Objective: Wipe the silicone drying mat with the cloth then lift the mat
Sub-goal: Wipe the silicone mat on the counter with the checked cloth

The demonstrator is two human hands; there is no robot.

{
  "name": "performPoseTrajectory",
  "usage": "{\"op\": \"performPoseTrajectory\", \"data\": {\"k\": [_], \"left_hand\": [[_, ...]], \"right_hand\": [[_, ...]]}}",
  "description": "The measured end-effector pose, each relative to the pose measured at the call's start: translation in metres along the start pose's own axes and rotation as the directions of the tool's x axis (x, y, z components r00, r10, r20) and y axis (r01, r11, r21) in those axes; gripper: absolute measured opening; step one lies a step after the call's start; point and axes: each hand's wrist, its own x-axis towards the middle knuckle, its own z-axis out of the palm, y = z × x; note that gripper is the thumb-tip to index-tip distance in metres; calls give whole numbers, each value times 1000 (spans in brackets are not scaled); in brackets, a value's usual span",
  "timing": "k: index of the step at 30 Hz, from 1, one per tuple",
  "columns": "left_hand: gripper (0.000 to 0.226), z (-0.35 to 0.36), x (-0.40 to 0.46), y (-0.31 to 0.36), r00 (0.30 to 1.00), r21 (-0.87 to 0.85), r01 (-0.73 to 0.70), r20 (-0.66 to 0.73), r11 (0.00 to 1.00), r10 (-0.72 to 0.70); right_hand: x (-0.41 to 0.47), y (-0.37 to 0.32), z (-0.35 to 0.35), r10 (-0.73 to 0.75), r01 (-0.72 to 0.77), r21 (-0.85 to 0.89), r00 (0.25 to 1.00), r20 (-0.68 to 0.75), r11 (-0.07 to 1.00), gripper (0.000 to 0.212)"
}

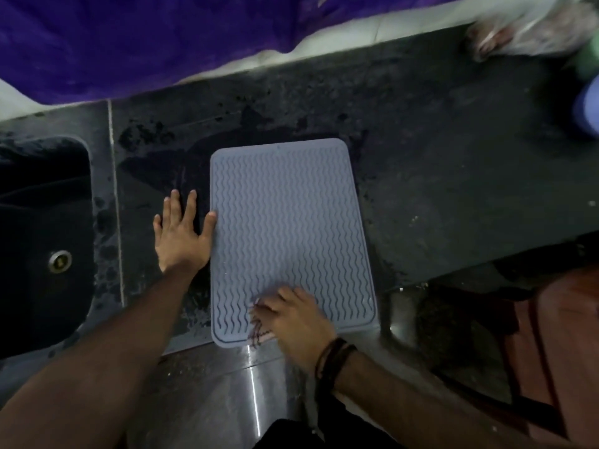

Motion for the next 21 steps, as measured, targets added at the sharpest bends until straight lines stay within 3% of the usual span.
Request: {"op": "performPoseTrajectory", "data": {"k": [3,5,8,13,18,21], "left_hand": [[76,1,1,0,1000,1,2,6,1000,-2],[75,2,0,1,1000,1,-1,9,1000,1],[75,0,0,-1,1000,-5,4,1,1000,-4],[74,0,0,3,1000,-4,3,-2,1000,-3],[74,0,-1,5,1000,16,17,18,1000,-17],[74,-1,-3,4,1000,13,8,17,1000,-9]], "right_hand": [[-13,32,-17,232,-225,63,959,-164,972,46],[-19,54,-24,331,-335,12,925,-189,942,46],[-38,60,-12,273,-287,-67,948,-166,955,39],[-76,60,-19,240,-249,-27,955,-175,968,35],[-47,108,-38,467,-486,-34,855,-224,873,60],[-50,111,-27,478,-499,-64,854,-206,864,59]]}}
